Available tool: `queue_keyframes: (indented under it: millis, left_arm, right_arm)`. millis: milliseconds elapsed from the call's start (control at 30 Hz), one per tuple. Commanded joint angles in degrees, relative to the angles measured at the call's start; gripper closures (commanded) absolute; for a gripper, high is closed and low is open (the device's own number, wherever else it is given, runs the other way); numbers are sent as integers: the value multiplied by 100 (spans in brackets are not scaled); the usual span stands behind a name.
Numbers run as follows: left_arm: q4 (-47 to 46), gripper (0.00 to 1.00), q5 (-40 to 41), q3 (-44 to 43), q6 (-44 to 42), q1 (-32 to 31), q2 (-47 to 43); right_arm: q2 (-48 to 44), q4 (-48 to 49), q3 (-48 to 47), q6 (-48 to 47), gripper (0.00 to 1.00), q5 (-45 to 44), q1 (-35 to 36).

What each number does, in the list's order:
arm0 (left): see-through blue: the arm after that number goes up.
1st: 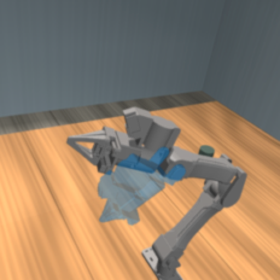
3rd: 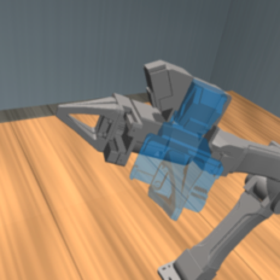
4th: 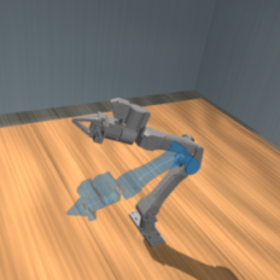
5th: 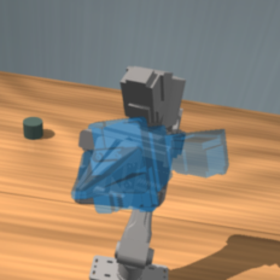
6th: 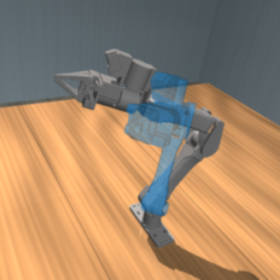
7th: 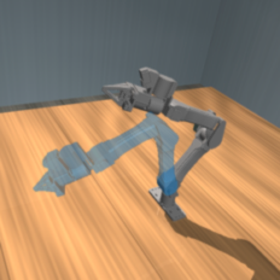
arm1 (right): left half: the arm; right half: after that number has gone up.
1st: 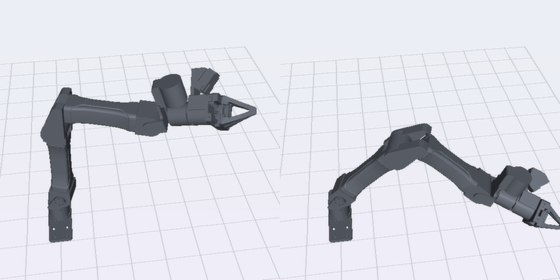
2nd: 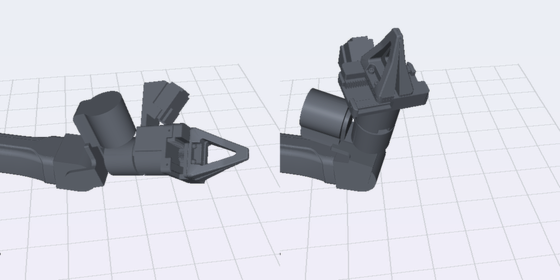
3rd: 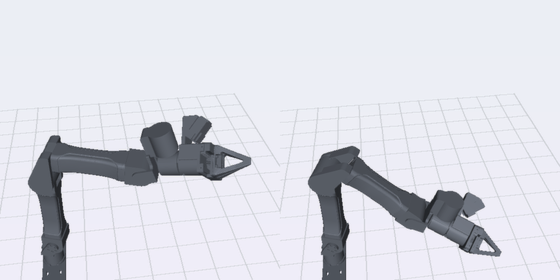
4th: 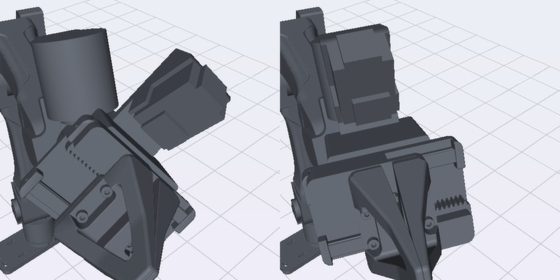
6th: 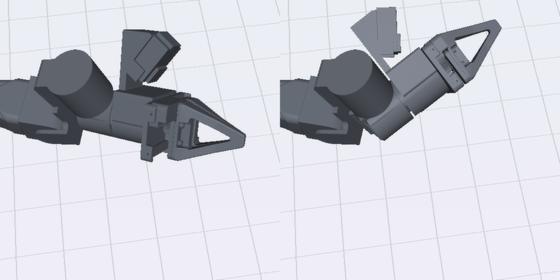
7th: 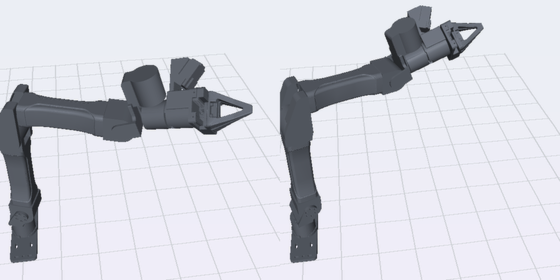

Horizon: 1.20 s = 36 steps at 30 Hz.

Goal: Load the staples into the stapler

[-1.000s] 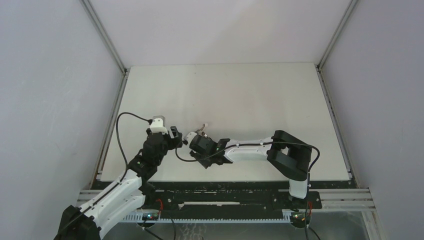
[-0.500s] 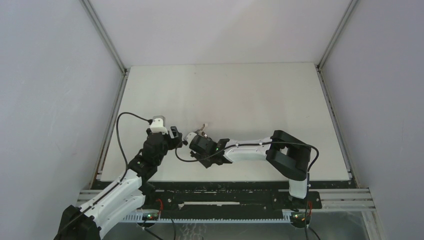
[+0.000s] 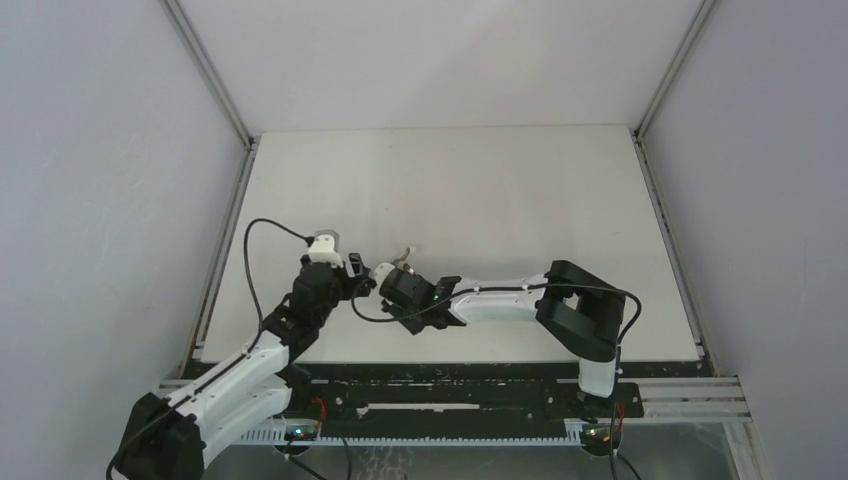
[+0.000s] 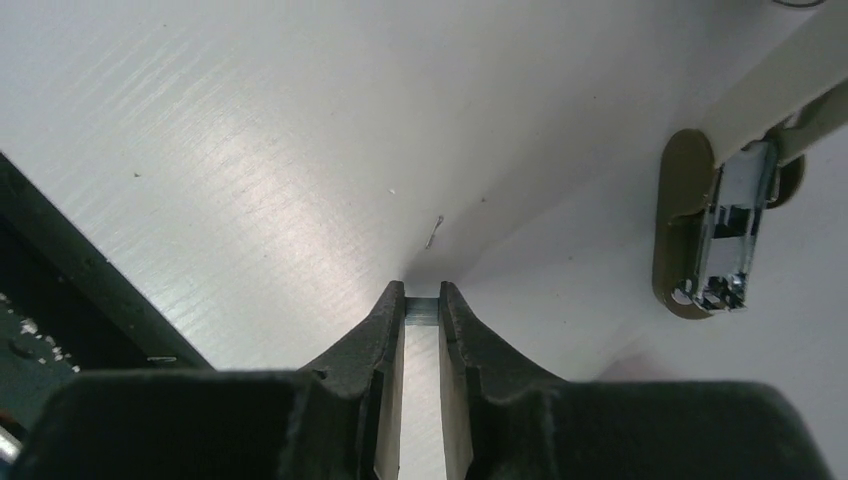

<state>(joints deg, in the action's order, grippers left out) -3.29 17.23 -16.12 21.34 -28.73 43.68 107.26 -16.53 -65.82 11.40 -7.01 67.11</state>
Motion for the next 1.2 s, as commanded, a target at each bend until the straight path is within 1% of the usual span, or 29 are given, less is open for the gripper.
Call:
queue_keyframes:
  millis: [0, 133, 200, 333, 500, 667, 800, 1033, 1167]
  left_arm:
    - [-501, 16, -655, -447, 22, 34, 636]
    - [-593, 18, -940, -895, -15, 60, 1347]
    - [-691, 21, -1078, -1056, -89, 270, 1661]
    - [-944, 24, -1867, -1374, -633, 478, 2314]
    - [-808, 27, -2477, -1940, -1379, 497, 3183]
    - [-434, 33, -2703, -2437, -1748, 491, 3759]
    - [-196, 38, -2783, -2592, -1834, 491, 4048]
    - [58, 40, -3103, -2893, -1773, 491, 4641]
    - [58, 46, -3253, -2848, -1700, 483, 4710]
  right_arm:
    - [-737, 223, 24, 151, 87, 6, -139]
    - [-1438, 266, 423, 233, 87, 59, -353]
    - [-1774, 295, 683, 264, 87, 125, -572]
    - [-2453, 429, 1350, 320, 87, 257, -985]
    - [-3182, 678, 1988, 412, 87, 583, -1476]
    - [-3725, 748, 2312, 419, 87, 810, -1755]
    - [-3983, 773, 2475, 390, 86, 980, -1974]
    - [-4152, 922, 2639, 424, 86, 1208, -2124]
    - [-4190, 948, 2680, 428, 86, 1226, -2140]
